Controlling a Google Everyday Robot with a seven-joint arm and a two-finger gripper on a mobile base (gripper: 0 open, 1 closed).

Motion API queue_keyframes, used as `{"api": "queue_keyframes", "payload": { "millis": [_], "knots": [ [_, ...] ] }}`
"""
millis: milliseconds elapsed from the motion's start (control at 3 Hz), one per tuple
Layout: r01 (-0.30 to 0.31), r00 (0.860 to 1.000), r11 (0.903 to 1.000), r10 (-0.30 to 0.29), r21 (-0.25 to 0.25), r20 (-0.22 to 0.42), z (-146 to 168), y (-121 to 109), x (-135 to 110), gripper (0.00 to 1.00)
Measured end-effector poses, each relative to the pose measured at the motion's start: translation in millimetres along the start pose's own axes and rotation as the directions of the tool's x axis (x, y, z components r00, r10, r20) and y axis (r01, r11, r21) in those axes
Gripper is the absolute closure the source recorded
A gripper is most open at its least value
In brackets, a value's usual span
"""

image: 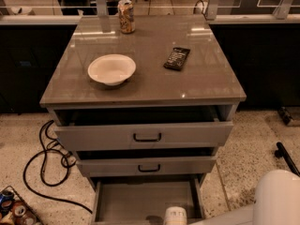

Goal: Close bottom drawer

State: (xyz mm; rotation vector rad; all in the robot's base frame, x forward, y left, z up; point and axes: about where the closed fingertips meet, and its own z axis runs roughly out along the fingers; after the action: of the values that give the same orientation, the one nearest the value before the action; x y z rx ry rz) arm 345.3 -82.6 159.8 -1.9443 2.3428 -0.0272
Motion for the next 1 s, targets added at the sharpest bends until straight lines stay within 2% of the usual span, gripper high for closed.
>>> {"api": "queue_keyframes", "payload": {
  "millis": [333,667,1000],
  "knots": [
    [-0.044,0.999,0.9971,0.043,0.062,0.023,-10,-23,-1,1.00],
    [-0.053,0.998,0.9958,0.051,0.074,0.028,-11,-27,-1,1.00],
    [-0.107,0.993,0.9799,0.098,0.168,0.062,-8,-42,-5,1.00]
  ]
}}
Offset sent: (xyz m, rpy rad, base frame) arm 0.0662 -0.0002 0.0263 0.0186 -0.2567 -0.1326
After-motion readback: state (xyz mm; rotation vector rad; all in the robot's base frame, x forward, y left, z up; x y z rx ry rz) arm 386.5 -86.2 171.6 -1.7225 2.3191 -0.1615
